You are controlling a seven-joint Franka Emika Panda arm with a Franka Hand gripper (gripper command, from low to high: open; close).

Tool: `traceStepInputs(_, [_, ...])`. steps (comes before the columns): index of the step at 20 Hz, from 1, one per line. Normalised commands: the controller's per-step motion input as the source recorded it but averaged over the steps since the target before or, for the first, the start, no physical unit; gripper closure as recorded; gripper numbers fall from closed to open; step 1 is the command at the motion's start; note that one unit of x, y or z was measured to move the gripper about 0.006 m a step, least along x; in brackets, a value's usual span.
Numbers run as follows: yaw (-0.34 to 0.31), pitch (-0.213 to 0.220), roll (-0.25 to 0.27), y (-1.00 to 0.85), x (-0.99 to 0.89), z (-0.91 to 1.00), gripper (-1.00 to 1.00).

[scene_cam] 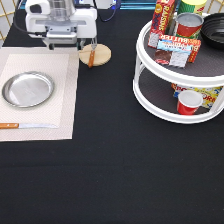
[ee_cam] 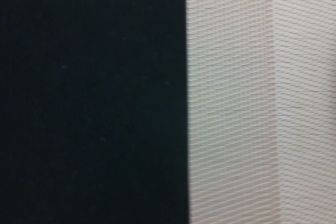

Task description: Arrange plate and fork

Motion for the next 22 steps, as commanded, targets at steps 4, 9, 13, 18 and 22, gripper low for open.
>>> traceStepInputs(4, [0.031, -0.11, -0.097, 0.72, -0.39, 0.0, -1.0])
traceStepInputs(9, [0.071, -0.001, -0.035, 0.45, -0.11, -0.18, -1.0])
traceStepInputs(13, [0.084, 0.064, 0.001, 0.04, -0.01, -0.31, -1.0])
traceStepInputs(18, [0.04, 0.071, 0.017, 0.0, -0.31, -0.56, -1.0])
traceStepInputs(22, [0.036, 0.03, 0.003, 0.16, -0.36, -0.43, -1.0])
